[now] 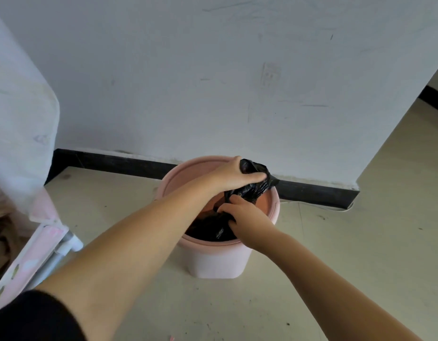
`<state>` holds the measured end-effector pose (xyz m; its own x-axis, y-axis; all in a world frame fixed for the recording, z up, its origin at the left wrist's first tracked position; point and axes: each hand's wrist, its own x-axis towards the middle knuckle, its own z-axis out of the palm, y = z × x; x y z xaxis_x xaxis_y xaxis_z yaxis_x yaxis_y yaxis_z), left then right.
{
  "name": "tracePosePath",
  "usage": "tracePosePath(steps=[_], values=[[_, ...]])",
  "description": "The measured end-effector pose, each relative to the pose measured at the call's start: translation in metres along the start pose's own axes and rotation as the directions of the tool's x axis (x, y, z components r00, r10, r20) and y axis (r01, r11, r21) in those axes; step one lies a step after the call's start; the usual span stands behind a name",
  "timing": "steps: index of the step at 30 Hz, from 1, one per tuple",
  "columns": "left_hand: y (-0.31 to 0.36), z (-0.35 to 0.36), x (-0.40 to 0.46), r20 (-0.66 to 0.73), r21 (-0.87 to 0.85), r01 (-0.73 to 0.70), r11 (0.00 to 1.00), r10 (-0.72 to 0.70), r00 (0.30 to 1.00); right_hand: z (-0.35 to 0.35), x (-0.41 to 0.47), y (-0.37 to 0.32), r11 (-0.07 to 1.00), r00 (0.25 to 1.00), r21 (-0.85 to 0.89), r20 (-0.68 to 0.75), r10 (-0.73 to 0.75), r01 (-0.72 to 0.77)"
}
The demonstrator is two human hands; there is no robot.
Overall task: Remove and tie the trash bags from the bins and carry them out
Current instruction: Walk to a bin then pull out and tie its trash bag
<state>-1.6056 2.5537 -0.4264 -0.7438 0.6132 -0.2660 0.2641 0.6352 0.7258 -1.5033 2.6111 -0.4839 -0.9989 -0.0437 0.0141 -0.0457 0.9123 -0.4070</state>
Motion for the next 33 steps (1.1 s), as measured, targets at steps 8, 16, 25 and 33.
tracePosePath(steps=[8, 16, 25, 33], values=[[-0.007, 0.015, 0.016, -0.157, 0.073, 0.025, 0.997, -0.013, 0.988, -0.002, -0.014, 0.011, 0.999, 0.990, 0.027, -0.137, -0.015, 0.019], [-0.046, -0.008, -0.048, -0.063, -0.087, -0.085, 0.993, 0.079, 0.995, -0.012, 0.004, -0.010, 0.977, 0.982, 0.209, -0.176, 0.074, -0.037], [-0.103, -0.022, -0.075, -0.485, 0.157, -0.084, 0.984, 0.151, 0.861, -0.019, 0.018, -0.011, 0.961, 0.967, 0.170, -0.090, 0.238, -0.220], [-0.145, -0.017, -0.103, 0.184, -0.809, 0.420, 0.411, -0.501, 0.846, -0.072, 0.044, -0.021, 0.575, 0.778, 0.785, -0.205, 0.594, -0.232]])
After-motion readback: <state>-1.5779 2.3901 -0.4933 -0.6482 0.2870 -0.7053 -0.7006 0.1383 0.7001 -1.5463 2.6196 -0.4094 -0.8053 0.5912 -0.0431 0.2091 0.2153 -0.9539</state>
